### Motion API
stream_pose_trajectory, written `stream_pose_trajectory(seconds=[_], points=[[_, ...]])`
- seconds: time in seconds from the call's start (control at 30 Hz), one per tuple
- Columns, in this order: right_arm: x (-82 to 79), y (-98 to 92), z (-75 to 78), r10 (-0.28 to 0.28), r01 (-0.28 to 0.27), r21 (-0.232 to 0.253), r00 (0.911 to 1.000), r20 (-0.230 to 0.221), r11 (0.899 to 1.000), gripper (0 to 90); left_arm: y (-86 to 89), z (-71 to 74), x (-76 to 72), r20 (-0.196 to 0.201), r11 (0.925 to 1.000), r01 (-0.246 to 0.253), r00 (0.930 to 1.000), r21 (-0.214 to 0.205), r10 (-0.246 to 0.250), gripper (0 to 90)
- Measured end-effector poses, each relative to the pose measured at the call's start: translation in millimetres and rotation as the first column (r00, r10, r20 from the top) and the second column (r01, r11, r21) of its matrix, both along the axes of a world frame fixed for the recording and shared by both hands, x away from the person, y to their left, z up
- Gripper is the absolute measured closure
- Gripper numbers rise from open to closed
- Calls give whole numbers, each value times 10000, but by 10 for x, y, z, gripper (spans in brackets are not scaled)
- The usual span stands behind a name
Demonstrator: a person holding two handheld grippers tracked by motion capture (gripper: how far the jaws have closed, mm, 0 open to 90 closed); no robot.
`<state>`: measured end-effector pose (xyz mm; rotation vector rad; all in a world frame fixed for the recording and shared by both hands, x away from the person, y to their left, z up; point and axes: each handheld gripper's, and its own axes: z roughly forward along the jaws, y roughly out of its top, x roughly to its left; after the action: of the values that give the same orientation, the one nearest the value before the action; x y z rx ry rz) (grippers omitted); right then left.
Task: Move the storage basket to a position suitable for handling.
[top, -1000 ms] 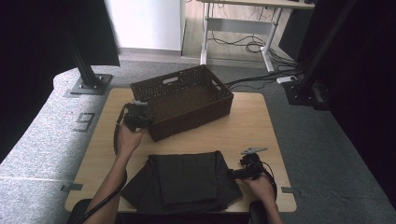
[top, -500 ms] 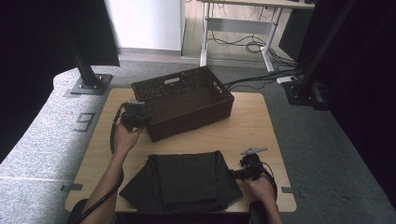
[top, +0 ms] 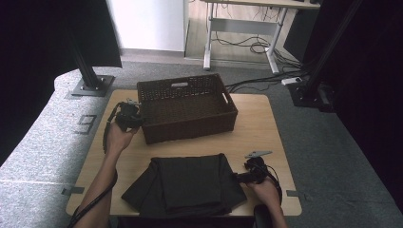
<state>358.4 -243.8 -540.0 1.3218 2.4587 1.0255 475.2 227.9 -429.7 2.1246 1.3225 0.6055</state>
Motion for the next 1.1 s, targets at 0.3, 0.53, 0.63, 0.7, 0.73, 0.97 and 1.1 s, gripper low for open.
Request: stream_pose_trajectory(seconds=[0.3, 0.53, 0.63, 0.7, 0.73, 0.97, 1.1], points=[[-3, 2, -6, 10, -11, 16, 10000, 77, 10000, 157, 88, -12, 150, 86, 9974, -670, 9977, -271, 673, 754], [-5, 14, -8, -1, 1, -9, 9999, 109, 10000, 157, 87, -18, 146, 124, 9971, -702, 9974, -306, 706, 765], [-9, 19, -9, 9, -8, -8, 9999, 117, 10000, 157, 75, -19, 120, 151, 9977, -633, 9979, -254, 637, 766], [-11, 18, -10, 4, -4, 6, 9999, 122, 10000, 157, 64, -22, 78, 163, 9981, -535, 9984, -319, 540, 765], [-10, 18, -10, 5, -5, 5, 9999, 121, 10000, 157, 64, -24, 67, 175, 9981, -504, 9985, -347, 510, 764], [-17, 15, -8, 11, -12, 32, 10000, 98, 10000, 159, 63, -35, -26, 204, 9982, -34, 9998, -595, 46, 762], [-19, 0, -9, 28, -29, 80, 10000, 94, 10000, 164, 49, -39, -89, 225, 9977, 260, 9994, -622, -246, 763]])
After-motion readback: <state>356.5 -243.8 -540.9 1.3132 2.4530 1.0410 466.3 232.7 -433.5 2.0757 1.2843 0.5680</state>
